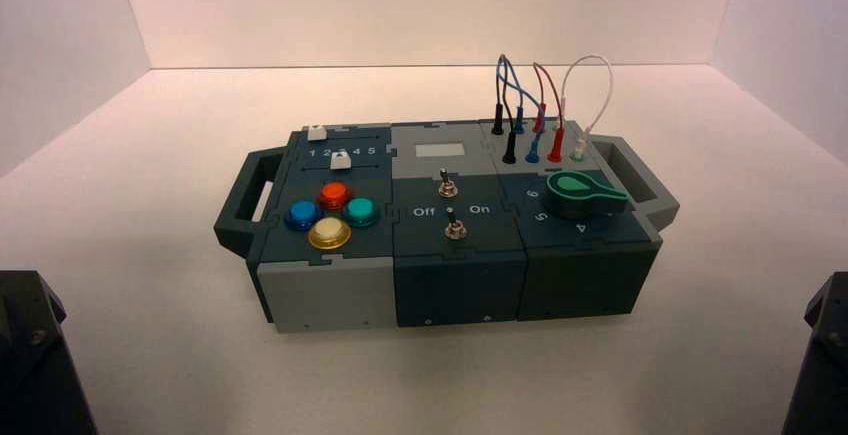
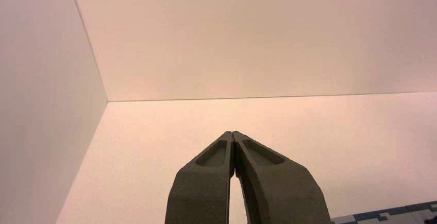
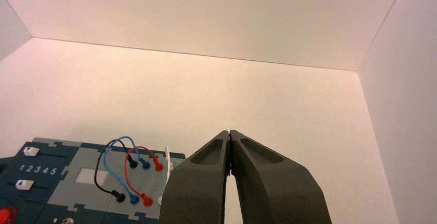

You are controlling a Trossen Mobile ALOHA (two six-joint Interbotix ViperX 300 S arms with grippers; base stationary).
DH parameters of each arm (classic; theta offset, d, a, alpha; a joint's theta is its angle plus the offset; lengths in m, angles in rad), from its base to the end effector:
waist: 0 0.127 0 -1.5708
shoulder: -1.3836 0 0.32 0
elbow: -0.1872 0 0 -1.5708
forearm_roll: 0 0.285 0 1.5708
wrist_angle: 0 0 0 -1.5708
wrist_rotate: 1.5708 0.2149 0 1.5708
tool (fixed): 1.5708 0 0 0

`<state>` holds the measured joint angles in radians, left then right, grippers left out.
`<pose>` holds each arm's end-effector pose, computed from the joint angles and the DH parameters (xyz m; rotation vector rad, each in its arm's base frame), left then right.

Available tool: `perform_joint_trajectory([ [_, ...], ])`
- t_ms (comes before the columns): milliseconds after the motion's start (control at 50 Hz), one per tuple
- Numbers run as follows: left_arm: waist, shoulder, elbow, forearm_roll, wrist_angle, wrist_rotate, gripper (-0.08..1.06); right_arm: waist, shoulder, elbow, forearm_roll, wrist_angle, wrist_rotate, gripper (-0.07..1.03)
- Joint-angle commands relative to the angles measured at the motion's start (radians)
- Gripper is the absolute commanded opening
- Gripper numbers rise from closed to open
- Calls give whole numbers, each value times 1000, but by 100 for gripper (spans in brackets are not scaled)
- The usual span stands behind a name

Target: Turn the knob to position 1.

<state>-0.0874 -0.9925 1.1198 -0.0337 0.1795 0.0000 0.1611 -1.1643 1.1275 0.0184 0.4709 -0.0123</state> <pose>0.2557 -0.0237 0.2477 -0.0204 0.3080 -0.0876 0.2115 0.0362 0.2261 -0.0291 0.4336 0.1659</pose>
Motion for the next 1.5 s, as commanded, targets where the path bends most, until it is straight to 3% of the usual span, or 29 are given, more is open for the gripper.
perform_joint_trajectory([
  [20,0,3,-21,-2,-11,2,-3,-2,5,-14,3,-5,2,-2],
  [280,0,3,-23,-2,-11,2,-3,-2,6,-12,6,-2,3,-2],
  [560,-11,25,-28,-2,8,2,-3,-2,29,-15,23,52,11,-2],
  [700,-144,91,-46,-2,77,2,-3,-2,104,-29,43,110,12,-3],
  [960,-391,209,-60,-6,147,-11,-3,2,212,-55,78,141,11,-2],
  [1100,-499,278,-69,-8,172,-11,-3,0,299,-123,106,276,12,-2],
  [1280,-581,356,-86,-8,189,-12,-3,2,365,-212,172,436,12,-2],
  [1500,-620,417,-107,-8,201,-12,-3,3,379,-224,239,552,21,-3],
])
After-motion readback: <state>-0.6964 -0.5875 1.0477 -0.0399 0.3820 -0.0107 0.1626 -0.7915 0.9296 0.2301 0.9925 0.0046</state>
